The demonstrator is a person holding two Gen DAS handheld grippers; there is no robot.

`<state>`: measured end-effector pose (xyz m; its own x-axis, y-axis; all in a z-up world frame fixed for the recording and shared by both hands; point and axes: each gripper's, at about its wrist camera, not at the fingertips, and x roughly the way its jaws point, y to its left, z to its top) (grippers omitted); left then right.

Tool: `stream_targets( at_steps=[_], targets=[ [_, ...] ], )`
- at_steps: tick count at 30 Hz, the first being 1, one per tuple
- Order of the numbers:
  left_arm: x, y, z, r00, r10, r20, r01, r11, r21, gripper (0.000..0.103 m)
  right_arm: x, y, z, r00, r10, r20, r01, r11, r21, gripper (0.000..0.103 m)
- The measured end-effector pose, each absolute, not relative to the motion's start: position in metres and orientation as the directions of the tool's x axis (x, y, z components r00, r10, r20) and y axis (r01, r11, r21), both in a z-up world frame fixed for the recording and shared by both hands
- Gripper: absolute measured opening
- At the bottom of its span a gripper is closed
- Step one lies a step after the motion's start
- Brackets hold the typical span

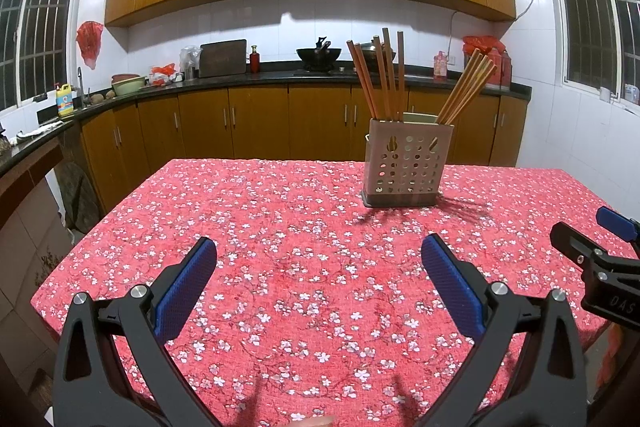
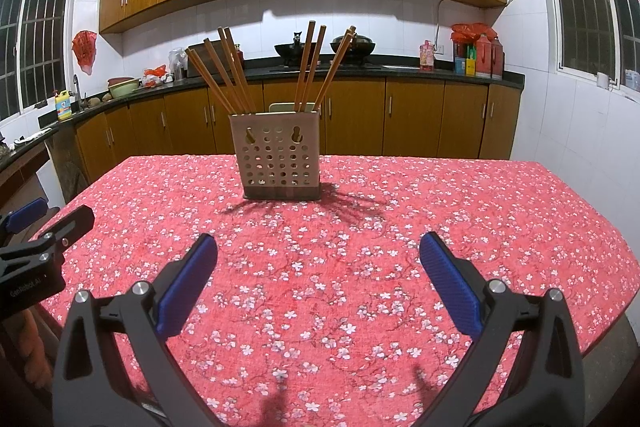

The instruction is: Organize utensils

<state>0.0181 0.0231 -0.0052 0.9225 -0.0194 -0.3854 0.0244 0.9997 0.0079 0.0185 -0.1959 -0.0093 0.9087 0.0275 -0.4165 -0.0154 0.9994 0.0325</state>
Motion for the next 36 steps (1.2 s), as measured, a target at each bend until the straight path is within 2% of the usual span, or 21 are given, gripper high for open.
stream_targets(
  at_steps=[36],
  targets=[
    [0.023,0.033,-0.007,0.913,-0.026,-0.406,0.025,1.000,-0.008,0.101,0.020,-0.196,-0.010,0.906,0.031,-0.422,-0.018,0.999,0.034,0.099]
  ],
)
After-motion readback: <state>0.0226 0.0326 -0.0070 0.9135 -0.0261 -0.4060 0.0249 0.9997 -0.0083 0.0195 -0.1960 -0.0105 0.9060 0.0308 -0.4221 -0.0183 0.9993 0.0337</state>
